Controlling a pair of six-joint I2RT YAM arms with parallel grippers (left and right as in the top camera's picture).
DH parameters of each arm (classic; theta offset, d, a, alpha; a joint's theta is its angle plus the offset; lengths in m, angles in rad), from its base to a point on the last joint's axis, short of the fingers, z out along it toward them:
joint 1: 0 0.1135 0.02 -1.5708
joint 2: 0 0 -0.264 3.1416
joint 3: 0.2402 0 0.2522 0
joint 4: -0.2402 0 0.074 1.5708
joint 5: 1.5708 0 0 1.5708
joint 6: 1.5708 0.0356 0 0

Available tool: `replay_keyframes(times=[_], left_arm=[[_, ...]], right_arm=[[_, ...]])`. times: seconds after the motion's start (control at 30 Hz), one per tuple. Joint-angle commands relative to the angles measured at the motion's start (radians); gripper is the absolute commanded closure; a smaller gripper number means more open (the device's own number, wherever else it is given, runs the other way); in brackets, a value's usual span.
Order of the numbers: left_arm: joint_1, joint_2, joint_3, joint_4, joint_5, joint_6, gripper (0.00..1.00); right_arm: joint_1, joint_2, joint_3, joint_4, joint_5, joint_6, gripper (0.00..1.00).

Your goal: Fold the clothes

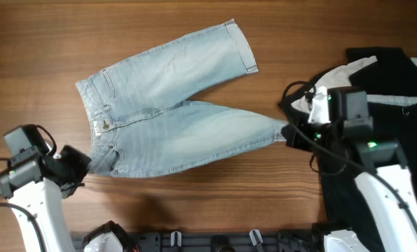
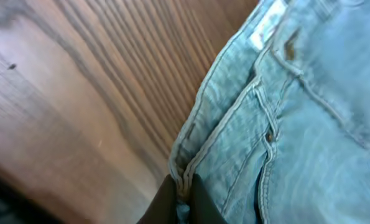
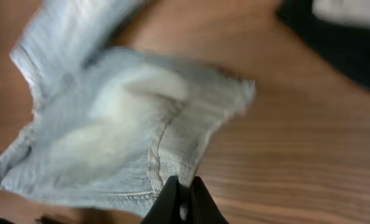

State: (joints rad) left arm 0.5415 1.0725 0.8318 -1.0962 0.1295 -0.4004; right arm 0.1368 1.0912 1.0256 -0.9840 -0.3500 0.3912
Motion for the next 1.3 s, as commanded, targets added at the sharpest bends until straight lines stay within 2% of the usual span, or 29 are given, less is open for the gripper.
replay_keyframes(times=[0.0, 0.13, 0.3, 0.47, 0.53, 0.7, 0.87, 0.97, 1.1, 1.17, 1.27], left_arm=[[0.000, -0.014, 0.185, -0.077, -0.019, 0.053, 0.96], [0.000, -0.014, 0.345, -0.180, -0.086, 0.057, 0.96], [0.000, -0.014, 0.373, -0.246, -0.132, 0.079, 0.96], [-0.001, 0.019, 0.373, -0.119, -0.130, 0.076, 0.96], [-0.001, 0.072, 0.373, -0.023, -0.130, 0.075, 0.96], [-0.007, 0.194, 0.373, 0.172, -0.081, 0.084, 0.96], [-0.069, 0.314, 0.373, 0.354, -0.067, 0.082, 0.96], [-0.115, 0.375, 0.373, 0.462, -0.098, 0.082, 0.96], [-0.119, 0.442, 0.373, 0.546, -0.138, 0.079, 0.96], [-0.119, 0.463, 0.373, 0.558, -0.138, 0.079, 0.96], [-0.119, 0.472, 0.373, 0.549, -0.144, 0.079, 0.96]], right_arm=[[0.000, -0.026, 0.176, -0.048, 0.062, 0.003, 0.96], [0.000, -0.026, 0.254, -0.077, 0.066, 0.062, 0.96], [0.000, -0.018, 0.280, -0.076, 0.066, 0.085, 0.96], [0.000, 0.127, 0.279, 0.186, 0.054, 0.112, 0.96], [0.000, 0.256, 0.279, 0.268, 0.027, 0.139, 0.96], [0.001, 0.501, 0.279, 0.504, -0.024, 0.106, 0.96], [0.006, 0.707, 0.279, 0.761, -0.192, 0.142, 0.96], [0.018, 0.758, 0.279, 0.784, -0.198, 0.165, 0.96], [0.021, 0.759, 0.279, 0.846, -0.198, 0.159, 0.93], [0.021, 0.759, 0.279, 0.867, -0.208, 0.163, 0.96], [0.021, 0.751, 0.280, 0.919, -0.360, 0.169, 0.96]])
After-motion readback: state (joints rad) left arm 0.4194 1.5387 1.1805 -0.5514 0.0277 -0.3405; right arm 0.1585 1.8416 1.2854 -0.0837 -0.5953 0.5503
